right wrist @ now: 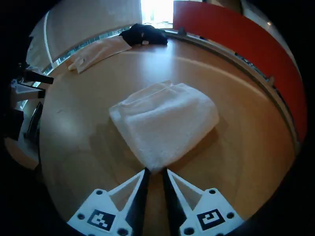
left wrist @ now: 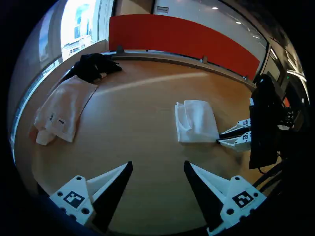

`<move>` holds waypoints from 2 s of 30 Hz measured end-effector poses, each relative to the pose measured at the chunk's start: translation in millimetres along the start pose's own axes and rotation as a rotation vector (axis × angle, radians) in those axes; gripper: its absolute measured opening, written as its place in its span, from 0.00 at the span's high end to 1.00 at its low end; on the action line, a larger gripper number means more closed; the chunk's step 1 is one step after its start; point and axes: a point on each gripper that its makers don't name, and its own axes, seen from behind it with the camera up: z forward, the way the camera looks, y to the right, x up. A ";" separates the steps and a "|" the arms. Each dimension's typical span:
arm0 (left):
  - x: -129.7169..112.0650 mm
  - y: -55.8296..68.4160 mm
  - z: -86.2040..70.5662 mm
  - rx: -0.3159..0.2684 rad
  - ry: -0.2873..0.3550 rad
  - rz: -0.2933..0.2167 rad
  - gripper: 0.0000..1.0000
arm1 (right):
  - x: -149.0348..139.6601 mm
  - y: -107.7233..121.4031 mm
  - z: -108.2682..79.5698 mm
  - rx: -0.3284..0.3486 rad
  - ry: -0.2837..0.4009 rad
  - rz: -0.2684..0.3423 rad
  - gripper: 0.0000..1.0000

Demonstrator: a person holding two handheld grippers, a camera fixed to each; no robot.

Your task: Fold towel

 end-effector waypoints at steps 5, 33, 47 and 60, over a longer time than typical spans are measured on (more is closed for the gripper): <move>-0.5 -0.3 0.1 0.002 -0.001 0.001 0.03 | 1.4 -2.9 -0.6 0.006 0.012 -0.003 0.93; 36.2 16.5 -4.2 -0.034 0.052 0.051 0.03 | 126.5 31.7 -76.8 -0.106 0.209 -0.115 0.96; 54.0 33.3 -0.1 -0.067 0.077 0.074 0.03 | 159.6 64.3 -138.9 -0.181 0.280 -0.106 0.96; 63.3 49.4 10.3 -0.089 0.075 0.080 0.03 | 131.8 114.5 -191.2 -0.233 0.288 -0.033 0.96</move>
